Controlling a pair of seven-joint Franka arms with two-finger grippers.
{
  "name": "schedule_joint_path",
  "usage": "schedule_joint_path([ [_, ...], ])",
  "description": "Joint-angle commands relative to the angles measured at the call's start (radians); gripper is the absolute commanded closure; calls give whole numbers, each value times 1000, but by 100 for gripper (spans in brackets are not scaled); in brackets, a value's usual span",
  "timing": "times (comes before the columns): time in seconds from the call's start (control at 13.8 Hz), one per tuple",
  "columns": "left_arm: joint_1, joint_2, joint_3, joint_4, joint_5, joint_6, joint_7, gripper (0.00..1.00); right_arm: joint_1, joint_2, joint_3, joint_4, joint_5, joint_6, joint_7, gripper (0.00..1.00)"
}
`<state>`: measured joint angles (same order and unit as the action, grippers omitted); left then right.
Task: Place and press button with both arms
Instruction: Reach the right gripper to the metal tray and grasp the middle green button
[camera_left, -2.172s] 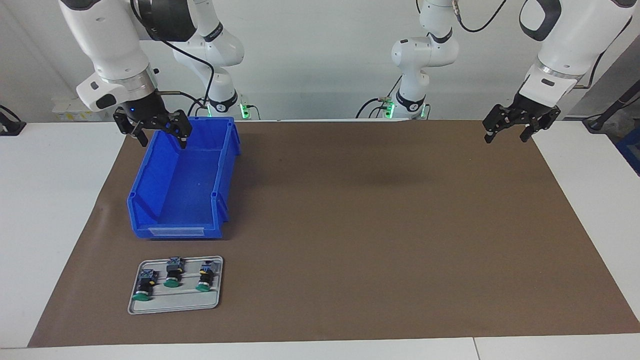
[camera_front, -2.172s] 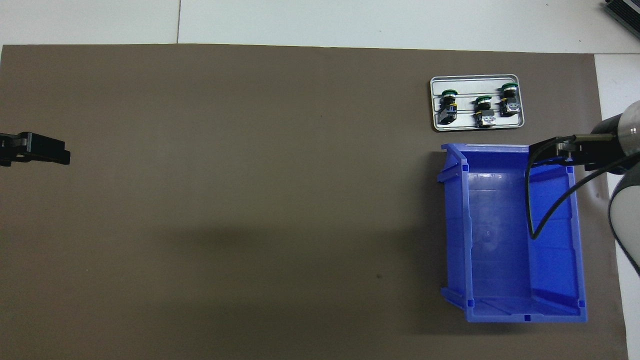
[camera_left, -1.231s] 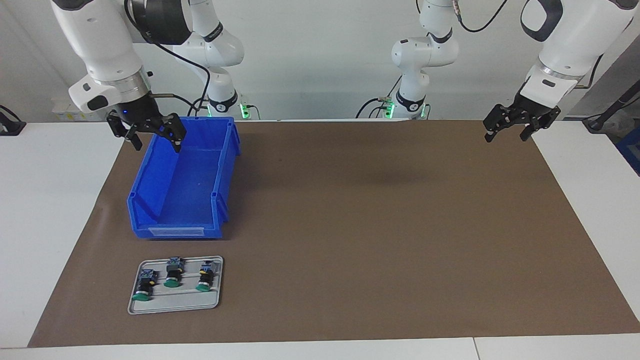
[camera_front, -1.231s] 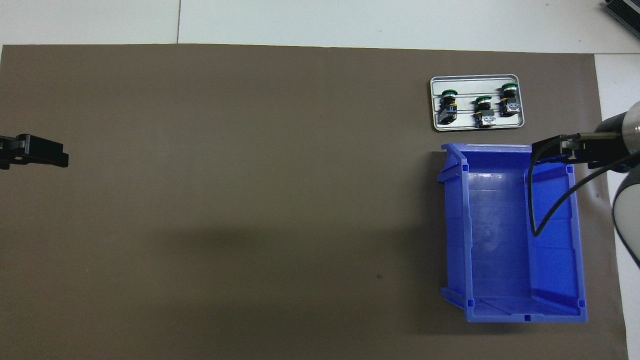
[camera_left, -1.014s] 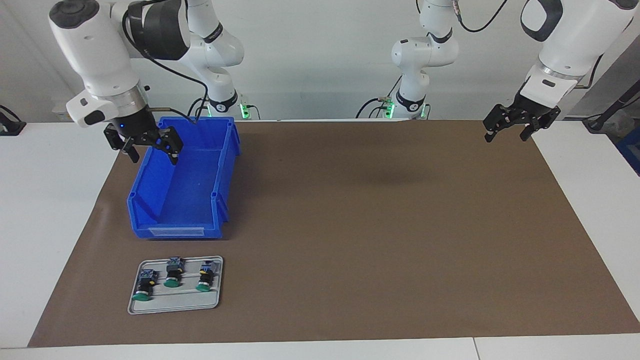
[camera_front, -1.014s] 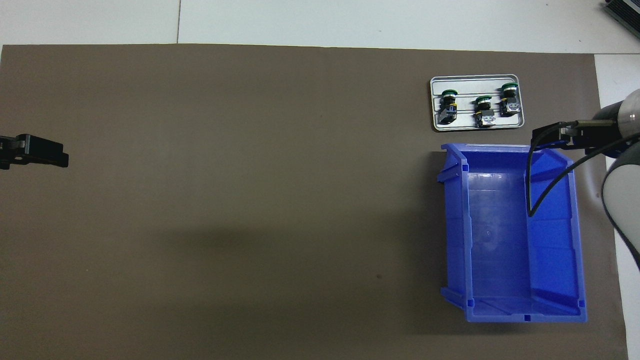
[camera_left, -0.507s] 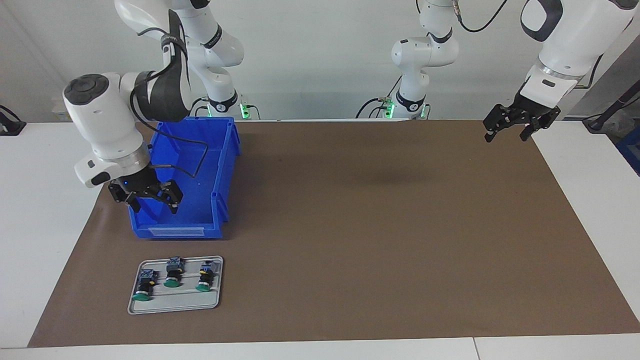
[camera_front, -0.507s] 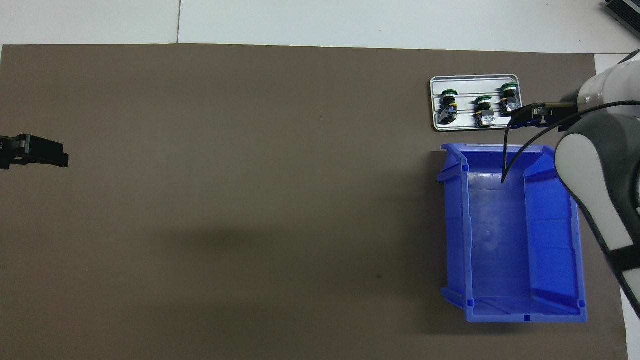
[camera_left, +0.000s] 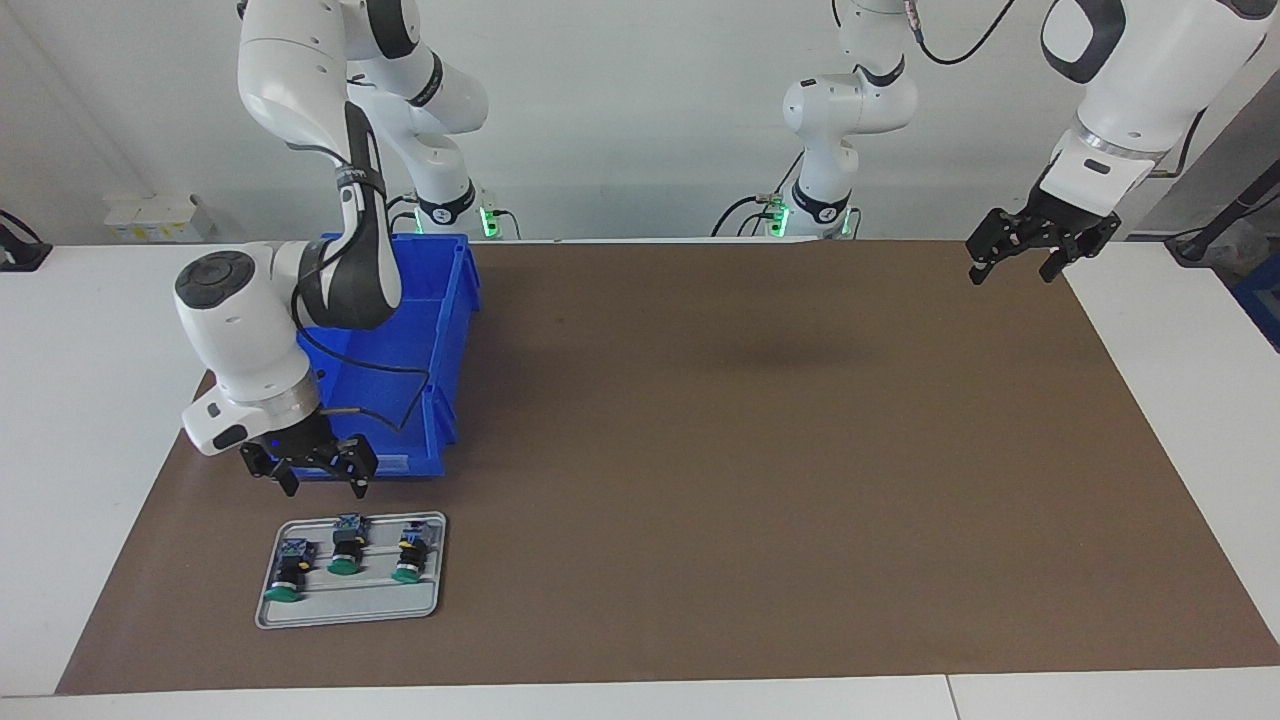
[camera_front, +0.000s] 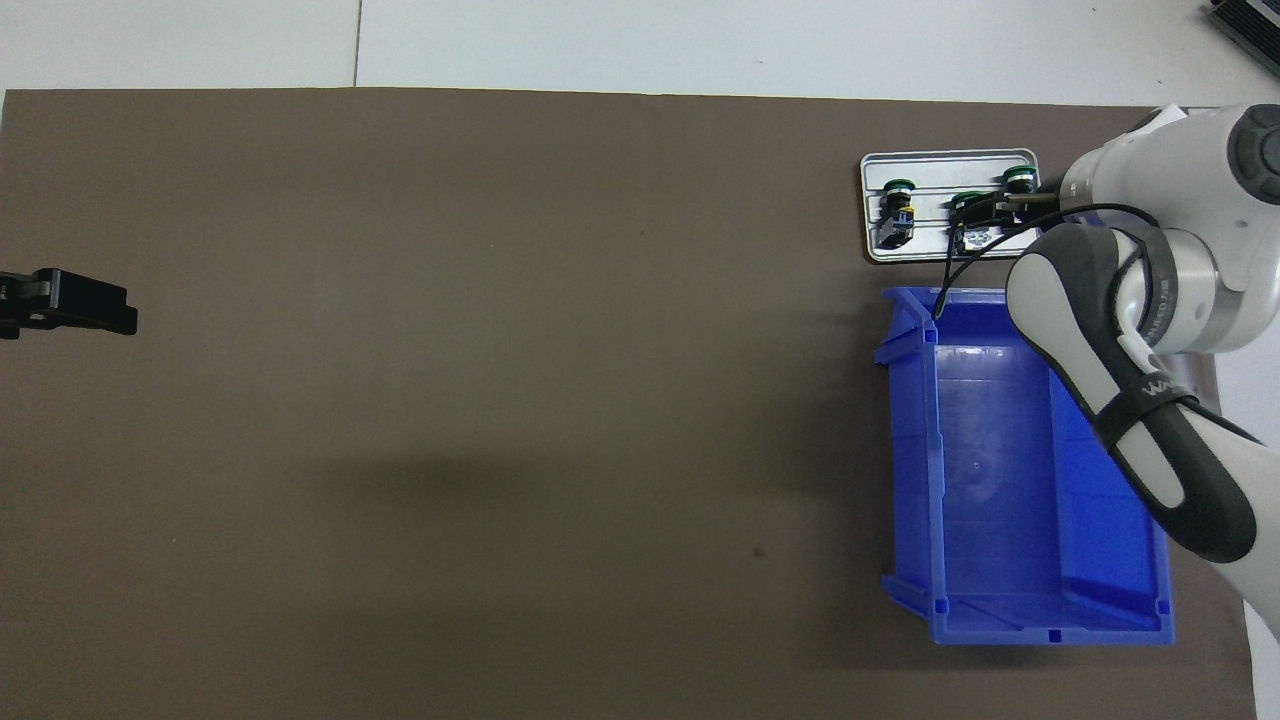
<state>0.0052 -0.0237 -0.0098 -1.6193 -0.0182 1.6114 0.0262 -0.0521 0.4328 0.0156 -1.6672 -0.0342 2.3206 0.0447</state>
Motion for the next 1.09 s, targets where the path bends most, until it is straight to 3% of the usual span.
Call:
schedule_joint_path([
  [0.0, 13, -19, -13, -17, 17, -8, -5, 0, -24, 66, 1, 12, 25, 68, -74, 5],
  [0.36, 13, -19, -13, -17, 17, -8, -5, 0, -37, 124, 10, 12, 34, 122, -94, 11],
  [0.72, 13, -19, -13, -17, 17, -8, -5, 0, -23, 124, 12, -34, 36, 125, -101, 16],
  [1.01, 13, -19, -13, -17, 17, -8, -5, 0, -26, 126, 10, -40, 37, 200, -106, 20],
])
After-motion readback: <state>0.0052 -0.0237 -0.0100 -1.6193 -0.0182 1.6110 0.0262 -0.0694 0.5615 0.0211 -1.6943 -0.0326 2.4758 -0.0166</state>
